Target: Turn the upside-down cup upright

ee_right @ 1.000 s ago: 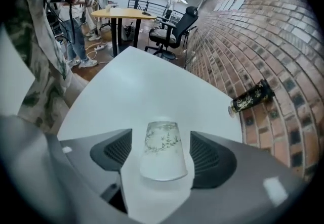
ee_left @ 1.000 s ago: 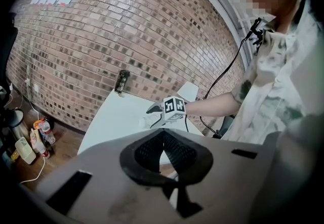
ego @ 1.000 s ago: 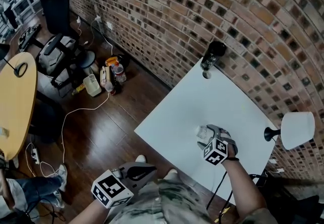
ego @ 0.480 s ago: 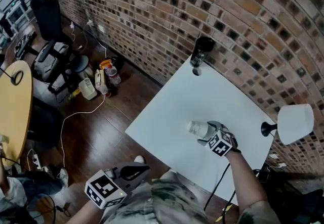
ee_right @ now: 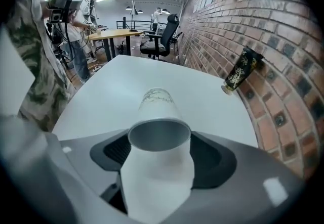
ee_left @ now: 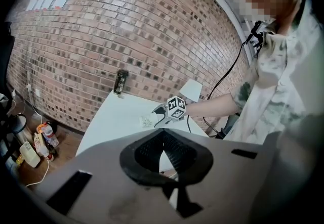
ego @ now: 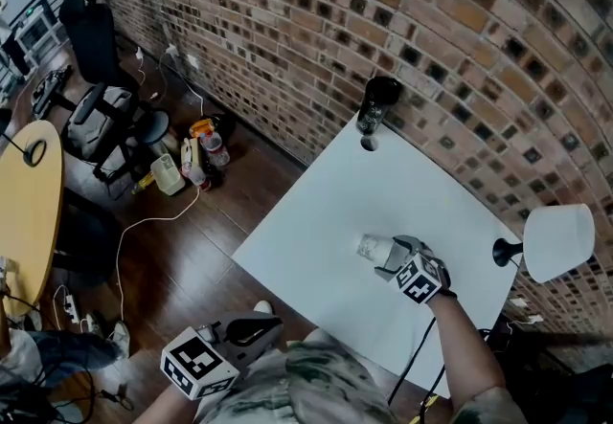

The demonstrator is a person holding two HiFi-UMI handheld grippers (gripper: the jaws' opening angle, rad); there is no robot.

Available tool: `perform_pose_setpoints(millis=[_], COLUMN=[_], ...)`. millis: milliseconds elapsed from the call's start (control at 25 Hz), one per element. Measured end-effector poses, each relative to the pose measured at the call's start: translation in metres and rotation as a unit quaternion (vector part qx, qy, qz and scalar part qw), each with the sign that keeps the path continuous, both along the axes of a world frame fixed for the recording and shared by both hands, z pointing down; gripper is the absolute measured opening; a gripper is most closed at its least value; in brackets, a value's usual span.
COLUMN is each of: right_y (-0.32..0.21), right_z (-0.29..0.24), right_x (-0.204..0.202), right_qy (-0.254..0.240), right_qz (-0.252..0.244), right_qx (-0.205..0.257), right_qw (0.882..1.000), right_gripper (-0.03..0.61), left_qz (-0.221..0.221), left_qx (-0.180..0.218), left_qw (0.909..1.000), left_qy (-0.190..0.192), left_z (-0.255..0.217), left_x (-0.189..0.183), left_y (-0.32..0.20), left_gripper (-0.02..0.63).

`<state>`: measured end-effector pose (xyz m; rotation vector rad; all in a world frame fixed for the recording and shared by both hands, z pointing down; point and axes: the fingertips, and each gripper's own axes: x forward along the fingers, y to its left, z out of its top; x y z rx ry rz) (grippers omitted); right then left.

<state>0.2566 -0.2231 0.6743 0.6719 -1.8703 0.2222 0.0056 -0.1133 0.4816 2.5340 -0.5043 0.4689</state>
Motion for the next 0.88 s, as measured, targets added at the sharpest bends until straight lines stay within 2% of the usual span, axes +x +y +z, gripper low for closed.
perform_pose_setpoints(millis=[280,440,560,720,800,880], right_y=[0.013,0.017,0.015,0.012,0.012,0.011], right_z=[-0.021,-0.029,-0.03,-0.024,-0.019,-0.018], right_x=[0.01,0.017,0.019,0.021,0.019,0.013], right_qy=[0.064,0.144,0.221,0.32,0.353,0.372], right_qz=[-0.014,-0.052,-0.096,-0.158,-0.18,-0.192], right_qx=[-0.027,-0.048,-0.054,-0.064,-0.071,-0.074], right_qw=[0.998,0.987,0.969,0.932,0.915,0.905], right_gripper=[0.353,0.353,0.353,0.351,0.351,0.351], left_qz=[0.013,0.02,0.022,0.023,0.023,0.023], left_qx=[0.003,0.004,0.004,0.003,0.001,-0.002], left_qw=[0.9997,0.9992,0.999,0.9986,0.9985,0.9984], left_qy=[0.022,0.033,0.038,0.048,0.051,0.052], left_z=[0.003,0.006,0.009,0.011,0.013,0.014], left_x=[0.008,0.008,0.0,-0.011,-0.018,-0.025], left_y=[-0.007,-0.01,-0.013,-0.015,-0.014,-0.014], left_gripper=[0.006,0.008,0.006,0.008,0.006,0.006])
